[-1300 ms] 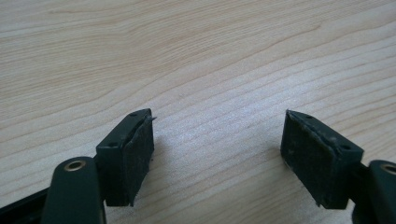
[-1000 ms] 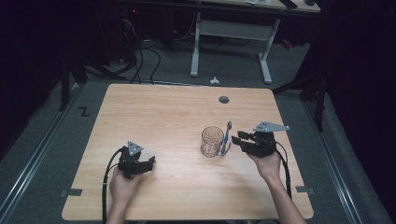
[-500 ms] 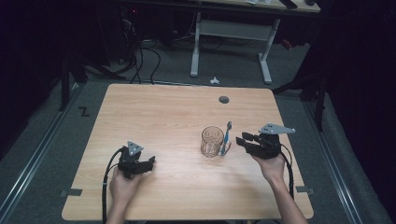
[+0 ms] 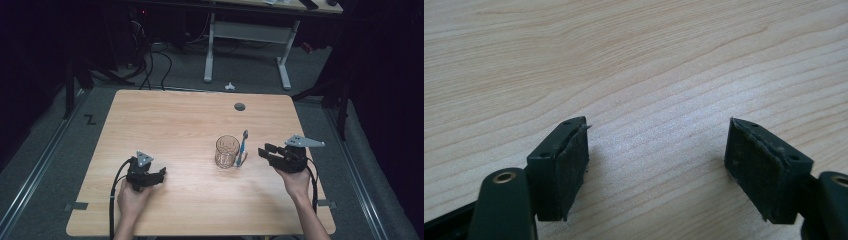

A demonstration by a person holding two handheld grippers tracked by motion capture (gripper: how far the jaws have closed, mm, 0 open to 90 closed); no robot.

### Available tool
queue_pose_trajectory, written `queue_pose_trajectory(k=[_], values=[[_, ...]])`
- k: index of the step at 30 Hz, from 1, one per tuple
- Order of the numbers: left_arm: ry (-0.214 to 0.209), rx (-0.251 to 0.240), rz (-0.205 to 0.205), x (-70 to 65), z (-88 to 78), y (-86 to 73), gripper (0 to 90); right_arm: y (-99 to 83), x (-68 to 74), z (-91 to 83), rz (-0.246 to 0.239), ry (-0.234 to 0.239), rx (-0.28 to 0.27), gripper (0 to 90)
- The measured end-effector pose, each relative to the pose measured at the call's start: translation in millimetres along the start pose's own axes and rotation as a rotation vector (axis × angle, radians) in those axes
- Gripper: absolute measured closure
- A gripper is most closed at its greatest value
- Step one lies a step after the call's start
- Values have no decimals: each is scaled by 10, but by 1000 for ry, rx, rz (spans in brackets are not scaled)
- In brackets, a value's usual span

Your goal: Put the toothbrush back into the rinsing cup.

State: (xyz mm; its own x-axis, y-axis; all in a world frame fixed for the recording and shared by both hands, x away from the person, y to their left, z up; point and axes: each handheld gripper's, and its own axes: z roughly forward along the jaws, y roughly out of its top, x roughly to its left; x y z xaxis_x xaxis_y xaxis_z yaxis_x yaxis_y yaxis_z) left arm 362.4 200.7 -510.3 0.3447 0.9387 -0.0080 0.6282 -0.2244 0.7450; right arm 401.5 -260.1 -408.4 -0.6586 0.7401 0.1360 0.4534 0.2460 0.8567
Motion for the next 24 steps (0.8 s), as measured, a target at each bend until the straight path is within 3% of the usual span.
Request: queue_pose_trajectory(k=[24], values=[[0, 1, 1, 0, 0, 0, 261, -134, -122, -128, 54, -17, -29, 600]])
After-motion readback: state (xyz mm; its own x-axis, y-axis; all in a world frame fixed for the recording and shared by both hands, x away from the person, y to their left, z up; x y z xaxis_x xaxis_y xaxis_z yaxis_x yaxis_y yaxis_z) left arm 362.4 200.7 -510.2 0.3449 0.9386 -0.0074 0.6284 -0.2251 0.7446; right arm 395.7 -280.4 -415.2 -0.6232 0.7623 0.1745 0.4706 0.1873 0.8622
